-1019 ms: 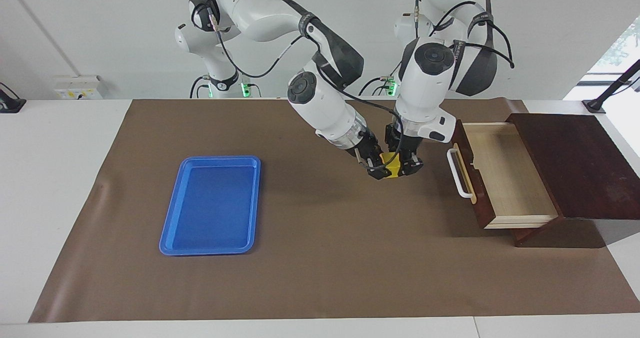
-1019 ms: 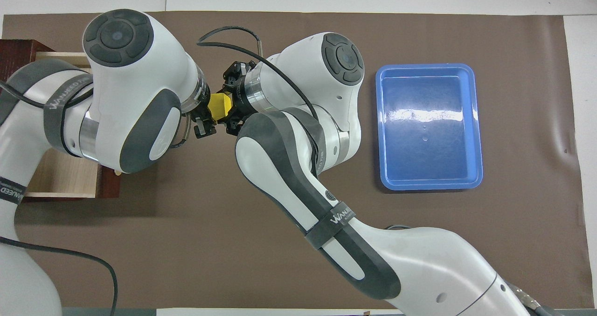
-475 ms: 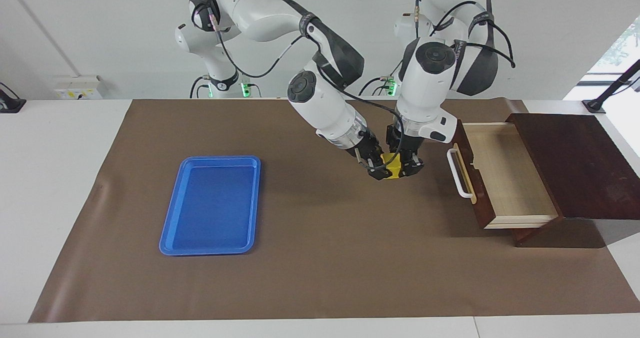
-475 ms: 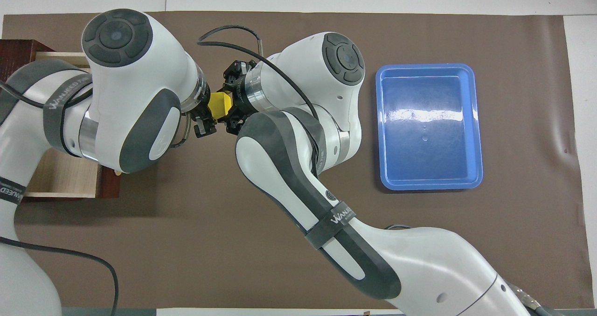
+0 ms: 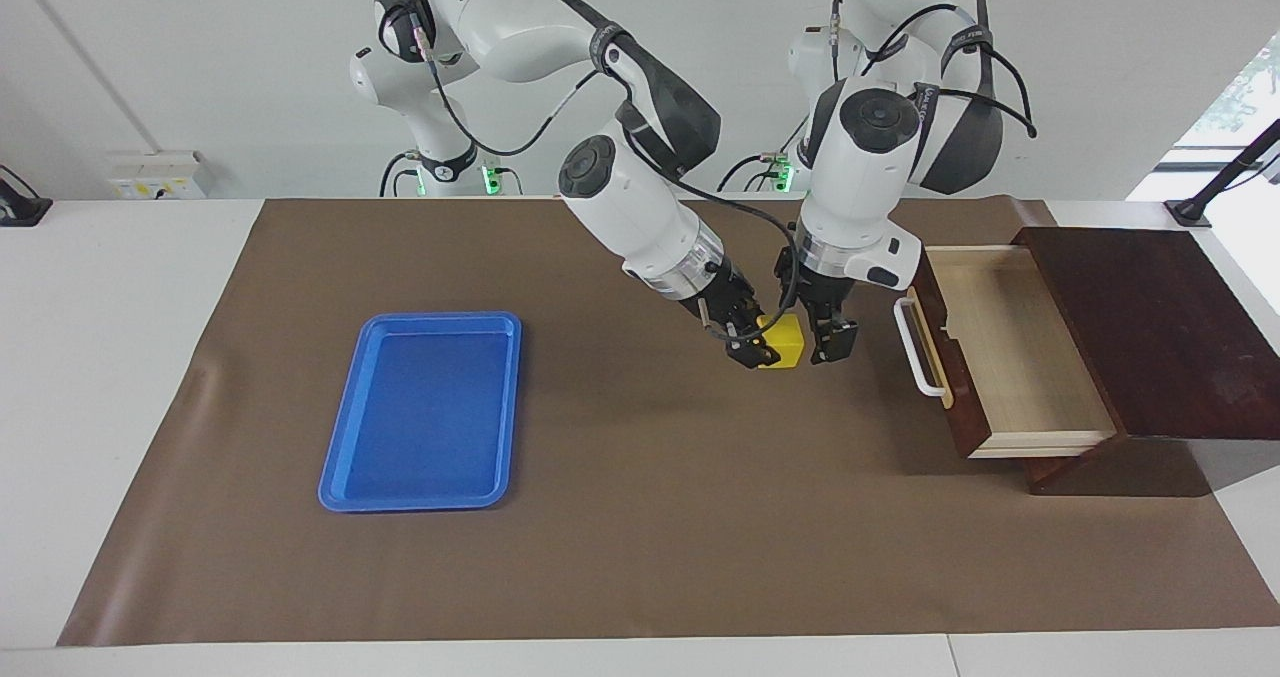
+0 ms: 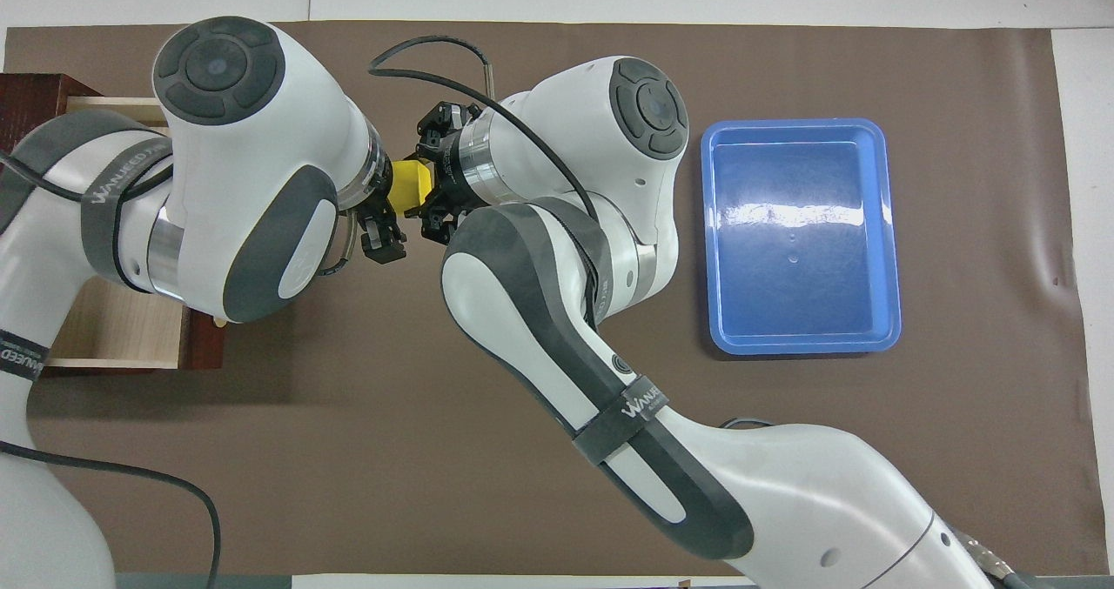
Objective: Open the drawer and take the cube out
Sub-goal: 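Grasp the cube with the right gripper and open the left gripper, then carry the cube to the blue tray with the right gripper while the left gripper withdraws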
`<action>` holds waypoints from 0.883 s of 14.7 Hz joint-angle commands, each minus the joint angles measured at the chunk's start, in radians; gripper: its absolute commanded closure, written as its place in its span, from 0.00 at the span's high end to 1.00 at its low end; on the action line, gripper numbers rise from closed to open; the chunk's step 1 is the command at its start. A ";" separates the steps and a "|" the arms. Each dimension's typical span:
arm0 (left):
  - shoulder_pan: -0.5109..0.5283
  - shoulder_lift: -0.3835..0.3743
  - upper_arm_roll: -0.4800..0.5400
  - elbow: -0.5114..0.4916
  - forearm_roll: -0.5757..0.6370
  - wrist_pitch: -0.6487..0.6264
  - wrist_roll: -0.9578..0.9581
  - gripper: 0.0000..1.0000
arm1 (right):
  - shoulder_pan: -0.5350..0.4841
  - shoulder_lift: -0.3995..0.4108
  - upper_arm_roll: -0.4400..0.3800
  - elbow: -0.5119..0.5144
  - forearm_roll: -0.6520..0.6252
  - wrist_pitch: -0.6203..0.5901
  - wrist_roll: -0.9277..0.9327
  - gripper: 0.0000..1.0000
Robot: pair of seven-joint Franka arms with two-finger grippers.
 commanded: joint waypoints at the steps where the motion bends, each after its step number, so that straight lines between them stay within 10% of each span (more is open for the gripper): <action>1: 0.060 -0.057 0.002 -0.103 -0.010 0.007 0.096 1.00 | -0.019 -0.023 0.004 0.003 -0.058 -0.009 0.014 0.00; 13: 0.311 -0.075 0.006 -0.153 -0.004 0.018 0.497 1.00 | -0.503 -0.147 0.010 -0.190 0.080 -0.272 -0.544 0.00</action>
